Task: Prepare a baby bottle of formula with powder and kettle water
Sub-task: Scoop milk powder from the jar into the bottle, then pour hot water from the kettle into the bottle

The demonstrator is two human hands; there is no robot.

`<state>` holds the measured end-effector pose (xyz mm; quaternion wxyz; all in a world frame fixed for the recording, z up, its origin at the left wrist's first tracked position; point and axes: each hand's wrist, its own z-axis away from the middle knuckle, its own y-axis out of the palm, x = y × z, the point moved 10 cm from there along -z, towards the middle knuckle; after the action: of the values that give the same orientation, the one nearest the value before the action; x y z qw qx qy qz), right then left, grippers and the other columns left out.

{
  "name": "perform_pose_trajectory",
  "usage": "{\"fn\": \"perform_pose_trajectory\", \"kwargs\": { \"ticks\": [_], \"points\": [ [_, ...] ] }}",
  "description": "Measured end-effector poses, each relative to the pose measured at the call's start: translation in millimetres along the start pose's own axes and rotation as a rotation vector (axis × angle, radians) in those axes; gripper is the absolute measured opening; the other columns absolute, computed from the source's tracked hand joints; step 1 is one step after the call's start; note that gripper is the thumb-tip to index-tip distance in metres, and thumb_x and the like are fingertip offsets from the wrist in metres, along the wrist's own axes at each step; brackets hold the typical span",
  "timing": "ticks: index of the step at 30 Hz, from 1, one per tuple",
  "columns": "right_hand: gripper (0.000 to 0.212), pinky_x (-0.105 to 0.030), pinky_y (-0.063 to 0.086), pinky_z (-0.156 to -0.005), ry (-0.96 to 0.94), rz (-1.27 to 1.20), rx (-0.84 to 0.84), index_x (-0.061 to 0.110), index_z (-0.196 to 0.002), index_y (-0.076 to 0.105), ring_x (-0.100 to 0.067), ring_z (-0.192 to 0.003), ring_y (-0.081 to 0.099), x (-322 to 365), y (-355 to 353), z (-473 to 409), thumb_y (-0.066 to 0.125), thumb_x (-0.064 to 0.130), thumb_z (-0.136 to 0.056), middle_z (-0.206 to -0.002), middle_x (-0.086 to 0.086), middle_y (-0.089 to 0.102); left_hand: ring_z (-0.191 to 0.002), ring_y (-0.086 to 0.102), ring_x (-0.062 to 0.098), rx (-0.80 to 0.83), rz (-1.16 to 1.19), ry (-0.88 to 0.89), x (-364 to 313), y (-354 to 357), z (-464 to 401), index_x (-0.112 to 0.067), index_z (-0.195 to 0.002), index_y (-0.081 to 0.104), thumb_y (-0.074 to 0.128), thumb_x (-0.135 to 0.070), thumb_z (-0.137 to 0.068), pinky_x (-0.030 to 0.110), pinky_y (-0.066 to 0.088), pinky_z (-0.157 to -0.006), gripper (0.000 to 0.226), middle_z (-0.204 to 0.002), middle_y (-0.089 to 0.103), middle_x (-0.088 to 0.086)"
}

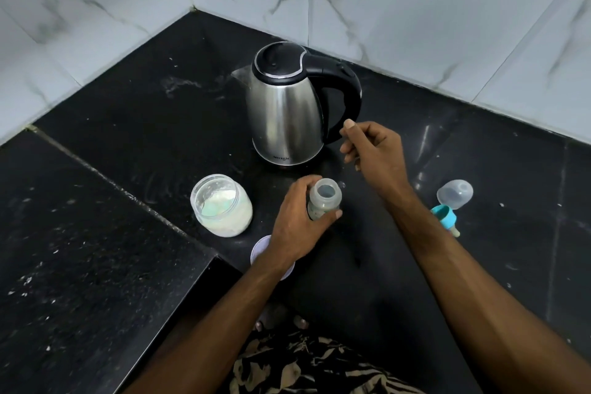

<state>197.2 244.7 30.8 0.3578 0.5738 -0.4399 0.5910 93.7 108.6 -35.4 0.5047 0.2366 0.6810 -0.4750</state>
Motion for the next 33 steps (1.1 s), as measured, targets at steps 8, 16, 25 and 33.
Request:
{"fn": "perform_pose_trajectory", "kwargs": {
  "ticks": [8,16,25,33],
  "points": [
    [0.026,-0.015,0.042,-0.053,-0.158,-0.024,-0.114,0.005,-0.081,0.070,-0.005,-0.053,0.055,37.4,-13.5,-41.9,0.063,0.024,-0.098,-0.063,-0.003,0.063,-0.106,0.063,0.008,-0.071,0.092,0.007,-3.1,-16.4,0.5,-0.024,-0.114,0.058,0.086,-0.021,-0.073,0.020,0.049,-0.087,0.050,-0.112,0.066,-0.013],
    [0.020,-0.021,0.048,-0.073,-0.237,0.045,-0.144,0.018,-0.084,0.065,-0.007,-0.074,0.058,49.1,-4.0,-86.8,0.072,0.036,-0.088,-0.083,0.003,0.066,-0.105,0.063,0.011,-0.119,0.090,-0.040,5.5,-30.3,-0.4,-0.025,-0.113,0.057,0.087,-0.021,-0.071,0.036,0.054,-0.090,0.052,-0.113,0.065,-0.008],
    [0.066,-0.022,0.045,-0.058,-0.187,0.252,0.089,0.004,-0.071,0.060,-0.008,-0.054,0.056,30.5,31.9,-111.2,0.065,0.070,-0.078,-0.060,-0.008,0.064,-0.107,0.062,0.009,-0.115,0.076,-0.061,10.0,-31.3,1.2,-0.029,-0.114,0.056,0.086,-0.024,-0.073,0.028,0.052,-0.091,0.051,-0.113,0.065,-0.012],
    [0.076,-0.022,0.042,-0.054,-0.175,0.240,0.244,0.005,-0.061,0.057,-0.011,-0.045,0.057,20.6,40.5,-119.9,0.067,0.080,-0.069,-0.046,-0.003,0.060,-0.107,0.063,0.009,-0.114,0.072,-0.063,6.9,-32.2,-2.4,-0.029,-0.113,0.056,0.086,-0.021,-0.073,0.024,0.052,-0.090,0.051,-0.113,0.065,-0.011]
  ]
}}
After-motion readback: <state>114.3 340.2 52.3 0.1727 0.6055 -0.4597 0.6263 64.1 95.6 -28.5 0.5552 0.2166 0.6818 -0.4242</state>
